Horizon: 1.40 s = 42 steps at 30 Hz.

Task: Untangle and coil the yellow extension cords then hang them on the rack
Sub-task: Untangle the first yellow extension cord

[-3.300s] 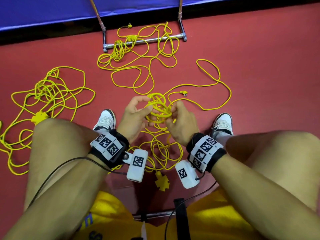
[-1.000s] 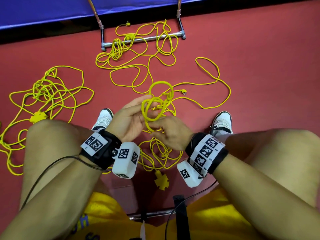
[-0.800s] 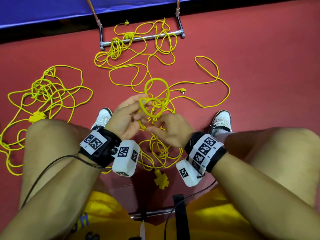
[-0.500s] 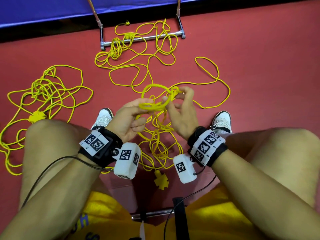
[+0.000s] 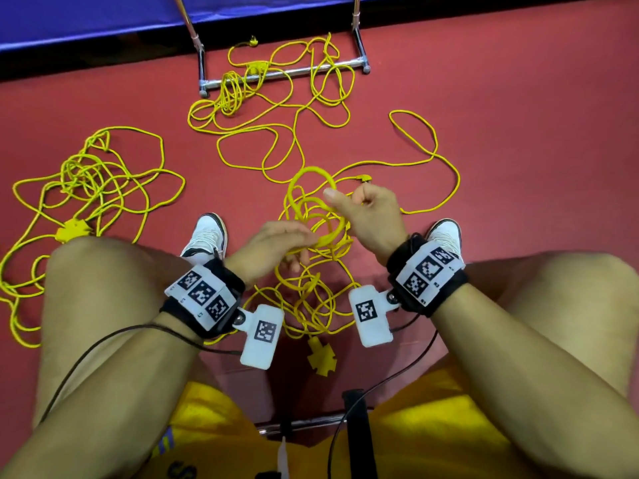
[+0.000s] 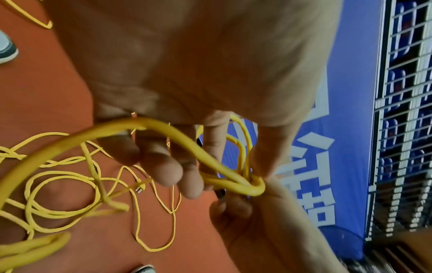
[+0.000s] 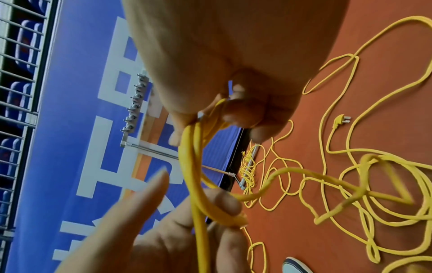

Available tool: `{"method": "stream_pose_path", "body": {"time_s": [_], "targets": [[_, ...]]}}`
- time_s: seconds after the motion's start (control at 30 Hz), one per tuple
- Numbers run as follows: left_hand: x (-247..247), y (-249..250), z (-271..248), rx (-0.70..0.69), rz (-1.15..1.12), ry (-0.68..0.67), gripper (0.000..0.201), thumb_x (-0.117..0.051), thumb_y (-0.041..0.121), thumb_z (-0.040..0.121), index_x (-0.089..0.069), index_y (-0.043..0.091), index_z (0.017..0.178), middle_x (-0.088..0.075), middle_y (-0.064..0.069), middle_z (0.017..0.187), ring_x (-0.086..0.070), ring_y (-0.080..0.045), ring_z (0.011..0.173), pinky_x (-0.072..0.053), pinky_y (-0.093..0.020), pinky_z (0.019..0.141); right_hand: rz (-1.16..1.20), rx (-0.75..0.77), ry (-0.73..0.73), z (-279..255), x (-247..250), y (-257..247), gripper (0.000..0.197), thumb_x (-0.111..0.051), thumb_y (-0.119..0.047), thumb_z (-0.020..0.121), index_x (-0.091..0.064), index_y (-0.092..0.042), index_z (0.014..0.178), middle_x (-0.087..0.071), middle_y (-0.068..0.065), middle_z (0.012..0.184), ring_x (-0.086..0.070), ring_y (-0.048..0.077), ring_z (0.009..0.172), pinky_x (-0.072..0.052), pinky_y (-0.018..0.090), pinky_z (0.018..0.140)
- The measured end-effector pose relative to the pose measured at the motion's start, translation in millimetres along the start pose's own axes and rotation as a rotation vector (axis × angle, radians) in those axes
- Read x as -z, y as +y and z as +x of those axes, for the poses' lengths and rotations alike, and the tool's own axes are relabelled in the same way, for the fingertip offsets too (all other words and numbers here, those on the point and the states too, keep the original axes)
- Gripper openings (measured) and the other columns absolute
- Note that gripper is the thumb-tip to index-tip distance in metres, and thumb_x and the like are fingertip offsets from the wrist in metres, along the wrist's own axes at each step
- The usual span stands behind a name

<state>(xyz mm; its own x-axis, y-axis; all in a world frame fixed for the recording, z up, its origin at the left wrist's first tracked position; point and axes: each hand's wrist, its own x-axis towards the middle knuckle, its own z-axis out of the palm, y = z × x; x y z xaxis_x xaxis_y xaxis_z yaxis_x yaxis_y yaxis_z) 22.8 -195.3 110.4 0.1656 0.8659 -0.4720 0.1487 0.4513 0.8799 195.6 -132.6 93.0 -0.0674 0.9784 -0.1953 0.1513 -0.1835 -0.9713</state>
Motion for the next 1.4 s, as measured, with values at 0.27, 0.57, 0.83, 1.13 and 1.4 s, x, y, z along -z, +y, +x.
{"method": "stream_pose_path", "body": {"time_s": [0.27,0.57,0.83,1.13,1.4], "targets": [[-14,-7,6,-0.131,-0.201,0.007,0.021,-0.054,0.027,0.088,-0.060,0.020,0.070,-0.031,0.008,0.054,-0.027,-0.004,0.046,-0.019,-0.020,0.045,0.163,-0.101,-0.155,-6,-4,-8,0.015,-0.053,-0.012,0.095,-0.042,-0.021,0.094,-0.063,0.007,0.071,-0.056,0.023,0.058,-0.038,0.031,0.055],[4,-3,6,-0.055,-0.481,0.018,0.045,-0.047,0.044,0.091,-0.055,0.017,0.056,-0.022,0.006,0.041,-0.023,-0.013,0.042,-0.029,-0.030,0.056,-0.041,0.033,-0.418,-30,-24,10,0.031,-0.068,-0.023,0.077,-0.049,-0.032,0.100,-0.066,0.008,0.107,-0.063,0.012,0.102,-0.050,0.035,0.086],[5,4,1,-0.034,-0.464,-0.037,0.044,-0.050,0.037,0.088,-0.053,0.014,0.050,-0.023,0.004,0.039,-0.023,-0.012,0.037,-0.016,-0.035,0.059,0.217,-0.098,-0.506,-28,-22,1,0.052,-0.066,-0.015,0.075,-0.053,-0.022,0.125,-0.064,0.020,0.099,-0.059,0.028,0.091,-0.045,0.044,0.082],[-1,-8,-4,0.054,-0.247,-0.119,0.041,-0.051,0.033,0.097,-0.053,0.004,0.067,-0.026,0.003,0.047,-0.025,-0.014,0.046,-0.017,-0.036,0.058,0.307,-0.074,-0.188,0,13,-25,0.015,-0.042,-0.014,0.105,-0.056,-0.020,0.101,-0.071,0.000,0.071,-0.067,0.014,0.061,-0.057,0.032,0.063],[-1,-4,2,-0.104,-0.340,0.003,0.040,-0.048,0.032,0.091,-0.050,0.004,0.062,-0.028,0.008,0.047,-0.022,-0.005,0.043,-0.013,-0.026,0.050,0.277,-0.326,-0.372,-19,-7,-17,0.022,-0.068,-0.030,0.091,-0.063,-0.009,0.094,-0.066,0.007,0.079,-0.063,0.023,0.073,-0.055,0.032,0.065]]}}
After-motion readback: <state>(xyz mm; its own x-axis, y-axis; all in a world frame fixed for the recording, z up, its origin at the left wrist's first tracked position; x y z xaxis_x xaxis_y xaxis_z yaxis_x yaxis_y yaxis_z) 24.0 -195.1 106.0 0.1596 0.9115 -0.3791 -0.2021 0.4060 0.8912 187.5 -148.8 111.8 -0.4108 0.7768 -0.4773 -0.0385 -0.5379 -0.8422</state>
